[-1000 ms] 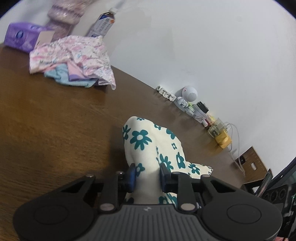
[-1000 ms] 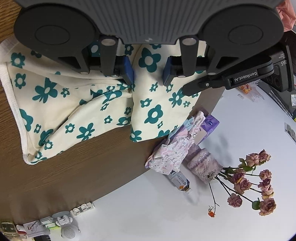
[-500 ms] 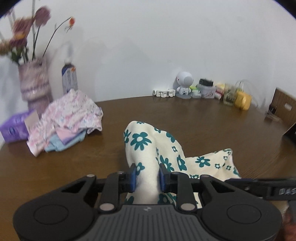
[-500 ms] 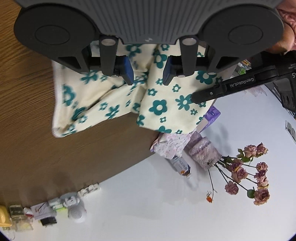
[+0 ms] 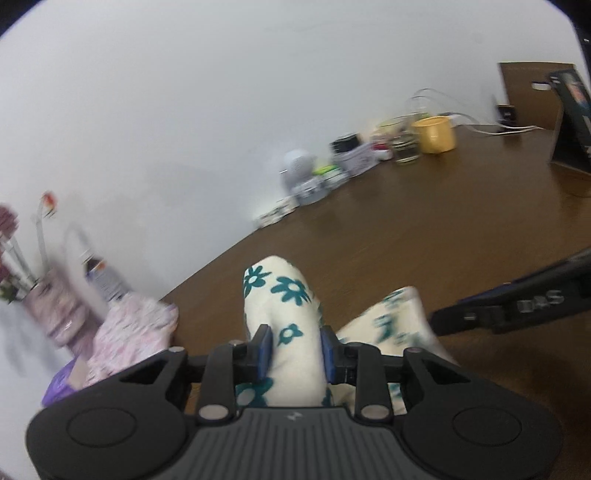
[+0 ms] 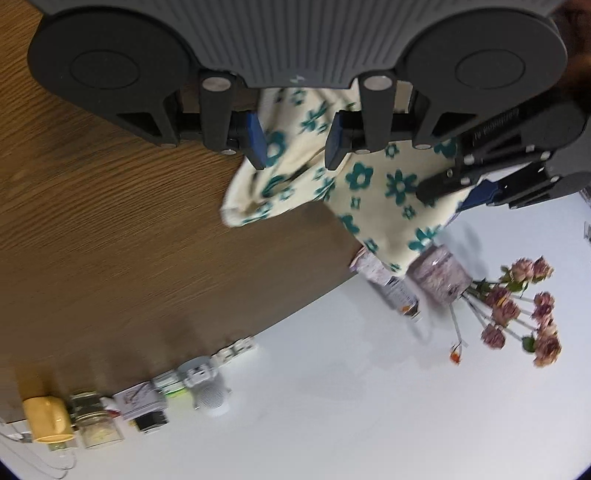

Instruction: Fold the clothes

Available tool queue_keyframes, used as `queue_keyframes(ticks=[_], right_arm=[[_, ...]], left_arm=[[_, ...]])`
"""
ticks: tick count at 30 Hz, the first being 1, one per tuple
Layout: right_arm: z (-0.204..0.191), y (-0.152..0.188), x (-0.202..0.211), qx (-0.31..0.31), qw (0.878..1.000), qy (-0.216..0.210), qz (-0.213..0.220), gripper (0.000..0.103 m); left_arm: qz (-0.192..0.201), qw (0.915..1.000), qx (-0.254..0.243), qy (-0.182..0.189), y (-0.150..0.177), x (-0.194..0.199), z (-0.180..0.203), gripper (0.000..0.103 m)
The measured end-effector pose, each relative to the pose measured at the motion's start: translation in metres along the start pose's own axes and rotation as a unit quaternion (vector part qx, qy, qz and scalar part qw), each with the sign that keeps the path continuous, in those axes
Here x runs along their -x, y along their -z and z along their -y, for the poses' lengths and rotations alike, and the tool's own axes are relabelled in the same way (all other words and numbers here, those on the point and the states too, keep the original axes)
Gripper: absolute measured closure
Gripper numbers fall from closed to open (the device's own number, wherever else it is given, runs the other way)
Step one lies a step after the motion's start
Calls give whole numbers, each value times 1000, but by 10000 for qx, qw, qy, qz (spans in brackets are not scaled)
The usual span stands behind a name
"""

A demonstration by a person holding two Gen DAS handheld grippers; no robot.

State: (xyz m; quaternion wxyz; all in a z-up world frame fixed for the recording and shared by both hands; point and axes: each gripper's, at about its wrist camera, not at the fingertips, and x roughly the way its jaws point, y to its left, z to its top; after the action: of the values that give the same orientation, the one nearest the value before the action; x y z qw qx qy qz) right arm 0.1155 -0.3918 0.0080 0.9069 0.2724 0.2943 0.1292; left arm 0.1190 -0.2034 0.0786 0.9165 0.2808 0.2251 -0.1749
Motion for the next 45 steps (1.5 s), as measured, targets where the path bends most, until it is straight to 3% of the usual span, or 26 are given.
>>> queue_keyframes(ticks=[6,10,12,14,16,18,20,23,25,27,31,35,37,42,43,45], right_arm=[[30,-7,10,-321,9990,274,171,67],[46,-6,14,-498,9979,353,199,67],[51,-5,18,-515,9979,341,218,67],[51,-5,20,-504,9981,283,231,67],[47,-4,21,-488,9984,154,225,67],[38,-3,17,-477,9987,-46,168,66],[27,-1,11,-462,9985,-283,74,67],[7,1,1,-351,9979,-537,-20,65],[-5,-1,-5,-180,9987,-467,21,60],[-14,-2,-12,52,9999,-134,15,60],[-6,2,-19,36,9993,319,-191,60],[-5,4,-14,-97,9997,195,-82,60],[-11,2,-13,-125,9998,150,-12,55],[-20,5,-24,-115,9990,343,-244,39],[-19,6,-27,-149,9988,378,-286,39],[-15,8,-31,-272,9984,351,-347,39]], left_arm=[[-16,9974,217,684,-5,-23,41,74],[4,9866,1050,1251,0,-20,27,74],[124,9766,1543,1496,5,-3,6,66],[264,9626,2039,1766,12,15,-21,46],[302,9553,2320,1806,21,26,-43,43],[217,9559,2462,1587,34,28,-61,43],[-39,9551,2632,1363,48,18,-75,43],[-434,9428,2994,1398,67,-10,-90,43],[-568,9338,3179,1539,77,-24,-95,43],[-560,9268,3288,1729,82,-32,-95,43],[-471,9253,3169,2031,80,-40,-97,43],[-436,9141,3376,2202,83,-52,-106,41],[-488,9017,3624,2309,88,-61,-110,39],[-703,8540,4328,2800,103,-87,-115,37],[-724,8468,4409,2885,105,-91,-115,38],[-737,8349,4538,3027,108,-95,-116,51]])
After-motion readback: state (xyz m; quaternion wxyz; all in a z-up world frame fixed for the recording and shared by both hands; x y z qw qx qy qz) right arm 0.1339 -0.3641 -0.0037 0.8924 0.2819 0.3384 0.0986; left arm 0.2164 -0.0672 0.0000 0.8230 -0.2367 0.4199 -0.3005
